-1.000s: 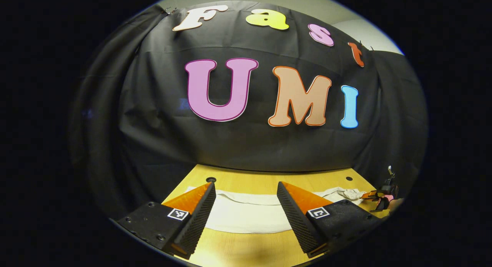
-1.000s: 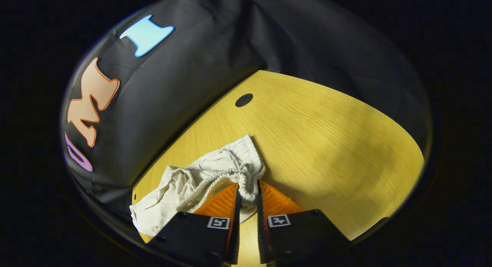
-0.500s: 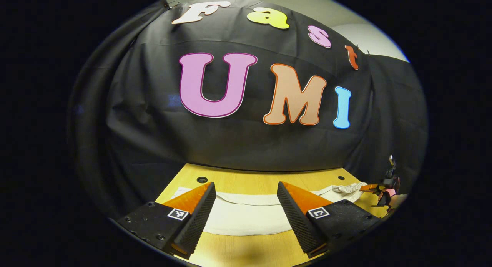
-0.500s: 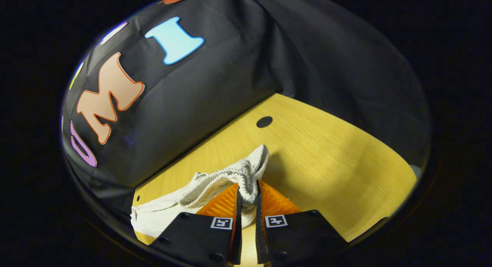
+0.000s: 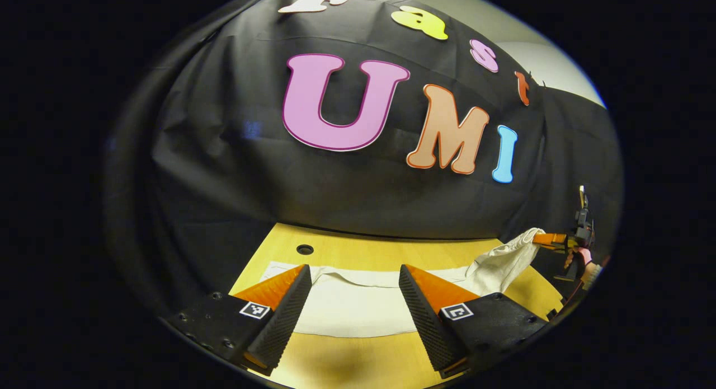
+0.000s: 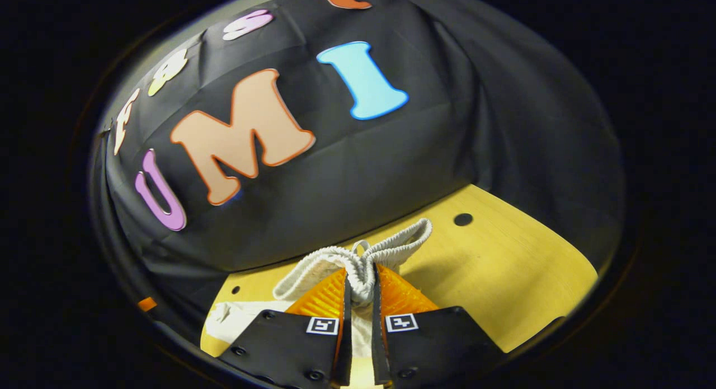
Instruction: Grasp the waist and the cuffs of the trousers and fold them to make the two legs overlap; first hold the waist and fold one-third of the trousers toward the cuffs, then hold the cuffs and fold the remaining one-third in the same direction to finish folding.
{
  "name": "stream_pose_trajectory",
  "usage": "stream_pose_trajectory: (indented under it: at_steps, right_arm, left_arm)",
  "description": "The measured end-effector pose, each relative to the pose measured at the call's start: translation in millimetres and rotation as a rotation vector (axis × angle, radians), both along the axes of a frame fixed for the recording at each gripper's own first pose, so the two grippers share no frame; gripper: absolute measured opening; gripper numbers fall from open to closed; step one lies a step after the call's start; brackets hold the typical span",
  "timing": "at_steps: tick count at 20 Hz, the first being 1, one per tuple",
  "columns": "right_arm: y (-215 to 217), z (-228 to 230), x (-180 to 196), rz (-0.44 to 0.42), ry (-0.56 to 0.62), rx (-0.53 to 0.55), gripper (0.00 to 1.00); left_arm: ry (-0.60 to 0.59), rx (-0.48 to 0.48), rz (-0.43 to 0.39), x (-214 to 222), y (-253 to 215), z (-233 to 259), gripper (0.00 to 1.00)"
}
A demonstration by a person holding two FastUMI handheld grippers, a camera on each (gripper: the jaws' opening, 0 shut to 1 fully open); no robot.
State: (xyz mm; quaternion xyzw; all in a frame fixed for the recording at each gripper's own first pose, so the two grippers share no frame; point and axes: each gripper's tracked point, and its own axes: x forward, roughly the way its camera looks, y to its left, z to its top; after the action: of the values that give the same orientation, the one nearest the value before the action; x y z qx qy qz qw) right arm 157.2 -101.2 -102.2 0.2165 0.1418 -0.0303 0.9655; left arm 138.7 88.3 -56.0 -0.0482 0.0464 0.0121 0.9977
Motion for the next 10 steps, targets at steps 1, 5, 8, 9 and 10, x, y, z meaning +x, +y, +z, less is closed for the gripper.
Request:
stream_pose_trajectory:
  at_steps: [1, 5, 8, 9, 10]
  right_arm:
    - [22, 8, 4, 0.024, -0.014, -0.011, 0.16]
    - [113, 29, 19, 0.126, -0.056, -0.049, 0.16]
    - [187, 15, 26, 0.223, -0.045, -0.057, 0.16]
    - [210, 5, 25, 0.259, -0.031, -0.061, 0.16]
    - [229, -8, 26, 0.29, -0.011, -0.074, 0.16]
  left_arm:
    - [0.002, -0.005, 0.004, -2, 8, -2, 0.94]
    - [0.026, -0.026, 0.019, -12, 35, -16, 0.95]
    - [0.041, -0.027, 0.029, -14, 54, -25, 0.95]
    - [0.044, -0.03, 0.035, -15, 60, -28, 0.95]
    - [0.048, -0.034, 0.042, -14, 66, -31, 0.95]
